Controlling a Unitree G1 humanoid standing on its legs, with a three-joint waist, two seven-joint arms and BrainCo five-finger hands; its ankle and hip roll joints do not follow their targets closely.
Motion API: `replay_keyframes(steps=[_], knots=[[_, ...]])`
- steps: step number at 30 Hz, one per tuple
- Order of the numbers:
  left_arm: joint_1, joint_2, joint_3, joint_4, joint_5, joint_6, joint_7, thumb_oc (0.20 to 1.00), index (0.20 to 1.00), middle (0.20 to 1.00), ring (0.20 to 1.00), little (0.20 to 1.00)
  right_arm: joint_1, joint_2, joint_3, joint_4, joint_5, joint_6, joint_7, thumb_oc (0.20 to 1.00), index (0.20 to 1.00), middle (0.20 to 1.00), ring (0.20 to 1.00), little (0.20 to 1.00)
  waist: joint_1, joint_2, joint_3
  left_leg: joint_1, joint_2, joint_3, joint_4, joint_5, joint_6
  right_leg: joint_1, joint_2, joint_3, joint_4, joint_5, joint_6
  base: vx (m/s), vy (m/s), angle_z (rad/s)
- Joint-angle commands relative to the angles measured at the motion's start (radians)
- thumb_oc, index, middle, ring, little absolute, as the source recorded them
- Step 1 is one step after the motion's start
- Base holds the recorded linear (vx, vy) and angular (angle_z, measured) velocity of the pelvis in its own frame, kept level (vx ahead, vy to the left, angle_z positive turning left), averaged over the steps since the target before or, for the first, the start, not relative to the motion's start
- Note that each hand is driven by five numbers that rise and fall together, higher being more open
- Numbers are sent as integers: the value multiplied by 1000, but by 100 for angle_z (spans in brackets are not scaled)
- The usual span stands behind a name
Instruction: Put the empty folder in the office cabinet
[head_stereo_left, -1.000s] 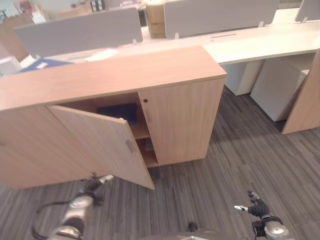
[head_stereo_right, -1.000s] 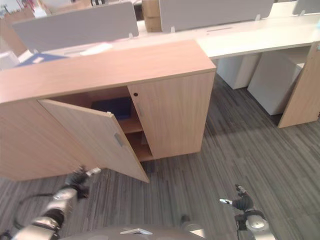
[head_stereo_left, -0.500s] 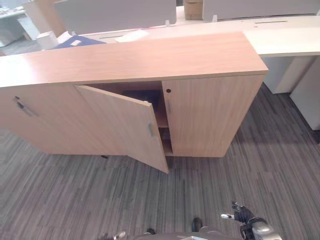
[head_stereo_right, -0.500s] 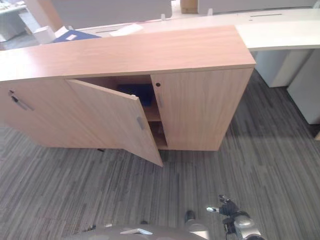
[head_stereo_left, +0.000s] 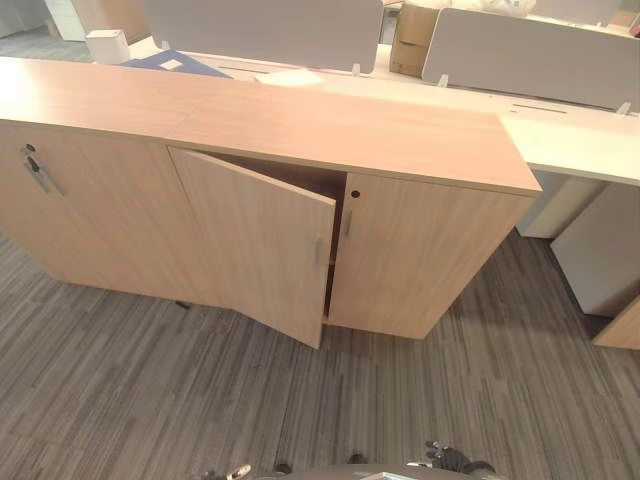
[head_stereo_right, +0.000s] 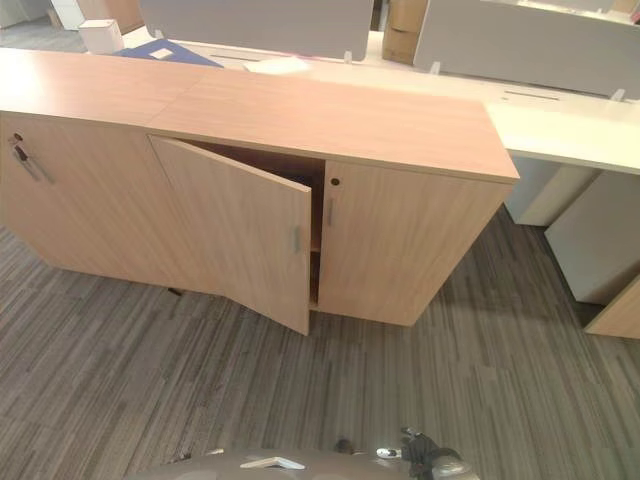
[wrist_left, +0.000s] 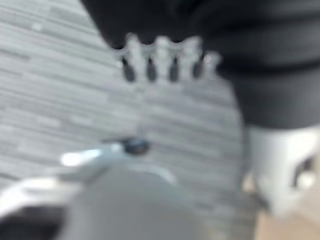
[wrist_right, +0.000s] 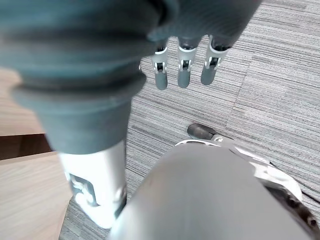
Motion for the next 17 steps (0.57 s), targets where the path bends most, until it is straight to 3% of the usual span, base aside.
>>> replay_keyframes(steps=[1,8,11,17], knots=[[-52,-14,-17,45,6,-2,22,1000,1000,1000,1000,1000,-77,-40,14,24,51,4,-28,1000,1000,1000,1000,1000,-4,19,16,-2,-31,-16,26,-19,-5,34,34,43,4,-11,45,0,0,0],[-47,-5,-11,78,51,35,38,1000,1000,1000,1000,1000,-73,-34,18,21,45,8,-57,1000,1000,1000,1000,1000,-5,17,10,8,-34,-7,28,-28,4,41,32,50,5,-11,46,36,25,0],[-48,-8,-4,84,-10,36,48,1000,1000,1000,1000,1000,-71,-32,20,30,25,17,-73,1000,1000,1000,1000,1000,-6,15,6,14,-36,-4,29,-34,8,44,32,55,3,-10,47,80,47,-3],[-45,-11,-5,84,2,20,38,1000,1000,1000,1000,1000,-73,-30,23,27,48,21,-75,1000,1000,1000,1000,1000,-2,12,6,16,-39,-4,25,-37,13,44,30,55,2,-8,49,19,9,-1]])
